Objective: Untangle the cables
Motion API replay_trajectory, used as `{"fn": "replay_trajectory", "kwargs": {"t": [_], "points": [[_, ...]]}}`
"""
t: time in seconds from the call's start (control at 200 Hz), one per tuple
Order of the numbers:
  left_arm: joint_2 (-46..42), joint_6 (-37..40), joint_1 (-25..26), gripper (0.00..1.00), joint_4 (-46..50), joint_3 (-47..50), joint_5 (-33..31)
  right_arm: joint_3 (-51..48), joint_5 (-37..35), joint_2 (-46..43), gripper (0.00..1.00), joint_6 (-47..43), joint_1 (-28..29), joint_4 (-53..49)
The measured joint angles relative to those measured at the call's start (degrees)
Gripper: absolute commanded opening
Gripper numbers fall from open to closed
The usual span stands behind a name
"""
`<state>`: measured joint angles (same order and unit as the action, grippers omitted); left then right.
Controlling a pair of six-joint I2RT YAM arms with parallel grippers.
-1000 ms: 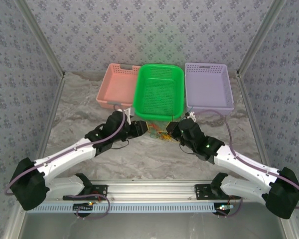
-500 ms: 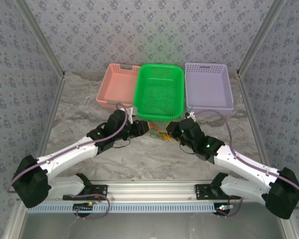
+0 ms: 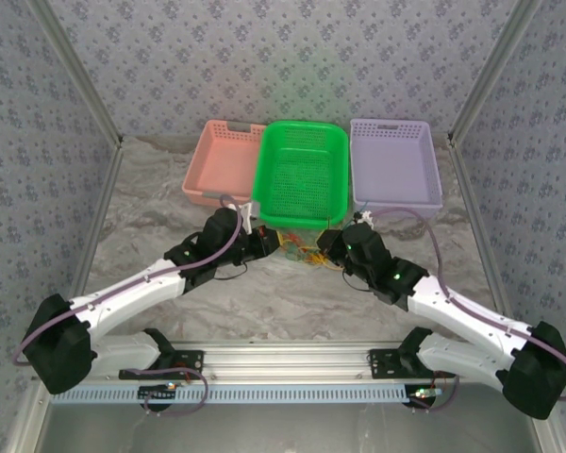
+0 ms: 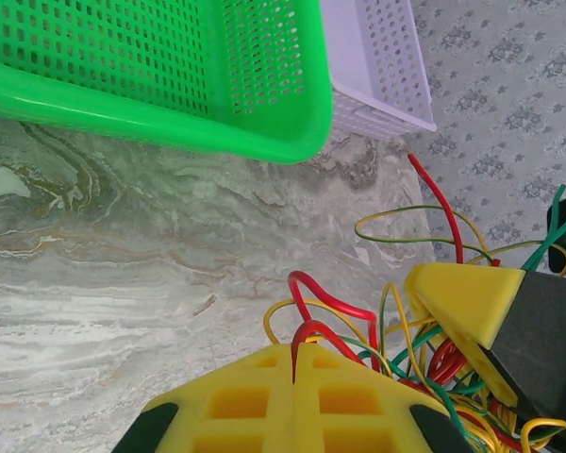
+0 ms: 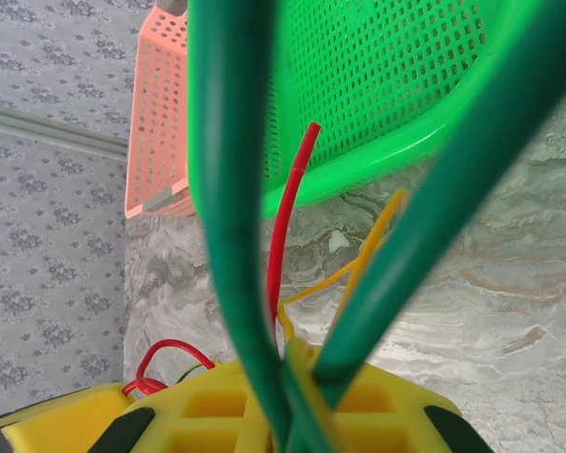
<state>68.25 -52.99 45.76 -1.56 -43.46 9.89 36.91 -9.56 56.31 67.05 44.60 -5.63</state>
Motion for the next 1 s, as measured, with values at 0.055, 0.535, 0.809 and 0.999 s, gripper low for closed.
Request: {"fn": "replay_trajectory", "kwargs": {"t": [0.055, 0.535, 0.809, 0.999], "points": [[-0.3, 0.0, 0.0, 0.0, 0.1, 0.0, 0.0, -0.2, 0.0, -0.2, 0.0, 0.0, -0.3, -0.1], [-10.1, -0.1, -2.0, 0.0, 4.9, 2.6, -4.3, -3.6, 1.0, -3.9, 0.16, 0.0, -5.4, -2.9], [-12.8, -0.2, -3.3, 0.08, 7.8, 3.7, -7.8, -8.2, 1.3, -5.6, 0.0, -0.5, -10.9, -6.6], [-2.1, 2.8, -1.4, 0.47, 4.2, 1.8, -0.4, -8.1, 5.6, -3.4, 0.0, -2.9, -11.1, -4.4]]}}
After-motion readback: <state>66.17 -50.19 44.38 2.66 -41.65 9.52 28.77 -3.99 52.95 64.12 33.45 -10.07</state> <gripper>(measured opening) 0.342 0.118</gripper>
